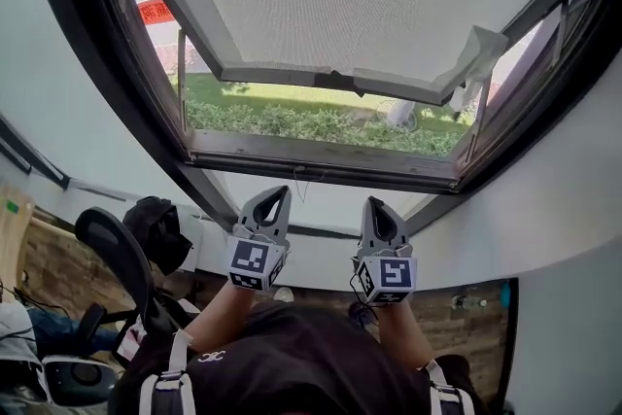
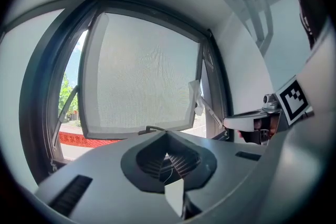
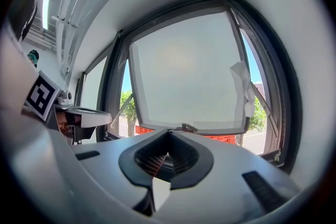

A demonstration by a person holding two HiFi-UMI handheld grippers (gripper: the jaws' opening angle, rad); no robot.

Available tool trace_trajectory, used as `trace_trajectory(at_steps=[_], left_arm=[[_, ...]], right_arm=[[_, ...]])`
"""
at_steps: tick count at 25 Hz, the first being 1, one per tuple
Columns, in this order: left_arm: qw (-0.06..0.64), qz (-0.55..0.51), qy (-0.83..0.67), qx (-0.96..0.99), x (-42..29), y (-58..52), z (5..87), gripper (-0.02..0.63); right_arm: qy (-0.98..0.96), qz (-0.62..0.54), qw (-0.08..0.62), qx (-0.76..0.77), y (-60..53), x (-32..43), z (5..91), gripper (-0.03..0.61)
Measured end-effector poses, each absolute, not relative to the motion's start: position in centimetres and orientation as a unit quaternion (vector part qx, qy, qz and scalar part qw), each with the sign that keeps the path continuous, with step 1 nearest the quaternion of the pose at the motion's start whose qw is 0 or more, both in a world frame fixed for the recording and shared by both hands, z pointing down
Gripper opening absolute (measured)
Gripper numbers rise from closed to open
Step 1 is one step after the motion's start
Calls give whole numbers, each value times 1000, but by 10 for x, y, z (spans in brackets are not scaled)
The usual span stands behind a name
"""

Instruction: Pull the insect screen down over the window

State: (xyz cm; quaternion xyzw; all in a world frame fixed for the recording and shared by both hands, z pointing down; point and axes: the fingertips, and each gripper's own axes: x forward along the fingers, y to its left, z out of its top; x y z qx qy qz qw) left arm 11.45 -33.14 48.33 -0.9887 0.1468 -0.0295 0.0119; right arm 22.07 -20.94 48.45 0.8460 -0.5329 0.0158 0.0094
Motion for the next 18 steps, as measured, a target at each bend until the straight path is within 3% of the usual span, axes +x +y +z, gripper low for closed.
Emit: trace_trajectory(at_steps=[18], left_arm=[[8,-32,151,-988,116,-335,481,2]], right_arm=[[-513,6,16,858,-208,226,487,3]])
